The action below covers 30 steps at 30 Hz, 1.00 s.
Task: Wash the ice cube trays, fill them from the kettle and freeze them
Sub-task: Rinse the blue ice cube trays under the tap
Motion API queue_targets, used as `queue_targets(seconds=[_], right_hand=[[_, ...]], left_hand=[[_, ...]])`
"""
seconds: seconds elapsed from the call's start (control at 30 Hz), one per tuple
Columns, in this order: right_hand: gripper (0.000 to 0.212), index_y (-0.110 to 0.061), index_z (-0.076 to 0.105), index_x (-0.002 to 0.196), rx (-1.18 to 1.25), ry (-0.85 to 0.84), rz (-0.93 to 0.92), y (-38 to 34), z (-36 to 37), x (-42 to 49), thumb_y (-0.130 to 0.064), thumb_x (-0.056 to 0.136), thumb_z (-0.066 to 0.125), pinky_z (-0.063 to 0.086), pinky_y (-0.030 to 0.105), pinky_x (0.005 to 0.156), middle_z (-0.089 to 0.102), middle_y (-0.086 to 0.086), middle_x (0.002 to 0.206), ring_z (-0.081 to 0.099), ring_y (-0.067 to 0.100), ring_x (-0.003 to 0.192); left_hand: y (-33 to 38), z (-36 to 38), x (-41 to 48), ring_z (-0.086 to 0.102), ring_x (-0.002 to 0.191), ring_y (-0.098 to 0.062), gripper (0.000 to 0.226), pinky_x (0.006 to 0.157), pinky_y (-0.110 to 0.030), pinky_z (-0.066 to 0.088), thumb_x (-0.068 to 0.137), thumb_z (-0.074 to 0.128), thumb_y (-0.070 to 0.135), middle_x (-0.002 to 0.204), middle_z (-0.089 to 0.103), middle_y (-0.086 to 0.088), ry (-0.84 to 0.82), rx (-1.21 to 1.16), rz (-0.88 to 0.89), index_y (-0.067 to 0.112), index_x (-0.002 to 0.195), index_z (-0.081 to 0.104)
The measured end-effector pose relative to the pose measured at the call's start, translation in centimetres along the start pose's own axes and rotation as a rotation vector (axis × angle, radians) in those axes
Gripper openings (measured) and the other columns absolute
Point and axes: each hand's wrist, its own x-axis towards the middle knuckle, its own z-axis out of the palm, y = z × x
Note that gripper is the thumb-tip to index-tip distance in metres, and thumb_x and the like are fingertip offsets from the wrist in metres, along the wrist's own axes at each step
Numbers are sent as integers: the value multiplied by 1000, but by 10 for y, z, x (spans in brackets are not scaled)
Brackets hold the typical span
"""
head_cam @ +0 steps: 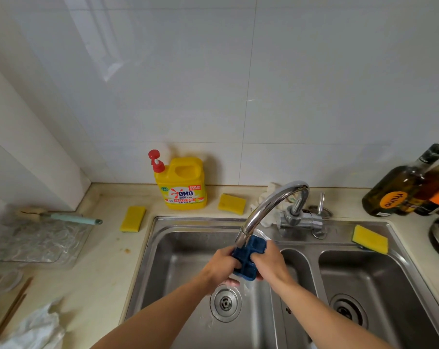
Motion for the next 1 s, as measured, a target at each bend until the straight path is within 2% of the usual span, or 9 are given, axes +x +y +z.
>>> queue_targets(seconds=[0.1, 0.2, 0.33, 0.5, 0.63, 0.73, 0.8, 0.87, 1.0], right_hand=[[23, -19, 55, 106, -43, 0, -18, 5, -1, 2, -5, 88, 59, 52, 25, 53, 68, 5, 99, 68, 17, 85], [25, -21, 50, 109, -96, -7, -33, 7, 1, 4, -9, 90, 59, 48, 16, 53, 63, -2, 100, 62, 8, 85], [29, -21, 52, 114, -166, -46, -82, 5, 6, 6, -15, 88, 63, 59, 45, 83, 68, 1, 102, 68, 19, 92], [36, -28, 49, 122, -13, -102, -4, 0, -1, 8, -29, 91, 68, 63, 34, 71, 67, -4, 102, 70, 16, 87], [34, -18, 51, 125, 134, -127, 96, -1, -12, 16, -16, 94, 64, 61, 31, 64, 70, 9, 102, 71, 20, 78], [19, -12, 61, 113, 150, -160, 119, -1, -12, 18, -5, 96, 56, 63, 35, 64, 74, 16, 96, 73, 23, 73], [19, -8, 63, 106, 135, -145, 118, 0, -10, 18, 0, 95, 50, 64, 38, 64, 74, 18, 93, 74, 26, 75], [19, -5, 63, 104, 177, -101, 140, 3, -10, 21, 3, 97, 48, 64, 41, 67, 72, 20, 97, 74, 31, 83], [13, -2, 60, 105, 266, -45, 184, 7, -8, 22, 4, 100, 49, 64, 41, 70, 70, 22, 99, 73, 32, 81]], left_hand=[[-2, -4, 6, 70, 105, -33, 34, 72, -38, 61, 89, 49, 17, 111, 73, -18, -55, -242, -162, 10, 118, 66], [-2, 1, 15, 75, 96, -31, 26, 74, -40, 63, 91, 53, 15, 104, 76, -16, 4, -233, -204, 9, 112, 66], [0, 10, 27, 72, 81, -31, 19, 76, -41, 61, 87, 52, 1, 91, 73, -18, 216, -142, -136, 5, 96, 68], [1, -1, 30, 68, 82, -24, 14, 76, -35, 56, 91, 57, 10, 87, 72, -11, 375, 102, 9, 6, 93, 70], [9, -13, 30, 63, 74, -18, 15, 66, -27, 47, 92, 64, 20, 82, 71, -6, 353, 285, 96, 10, 84, 71], [16, -13, 27, 58, 69, -13, 21, 62, -24, 44, 95, 62, 25, 77, 67, -1, 267, 388, 163, 17, 75, 67], [19, -13, 25, 61, 72, -14, 18, 67, -26, 49, 92, 64, 22, 78, 69, 0, 208, 330, 180, 22, 74, 68], [17, -14, 23, 69, 87, -22, 11, 79, -33, 54, 91, 63, 18, 91, 74, -7, 145, 138, 156, 18, 91, 74], [-7, -10, 14, 66, 107, -30, 27, 83, -43, 60, 92, 55, 11, 114, 69, -15, 125, -325, 0, 19, 116, 65]])
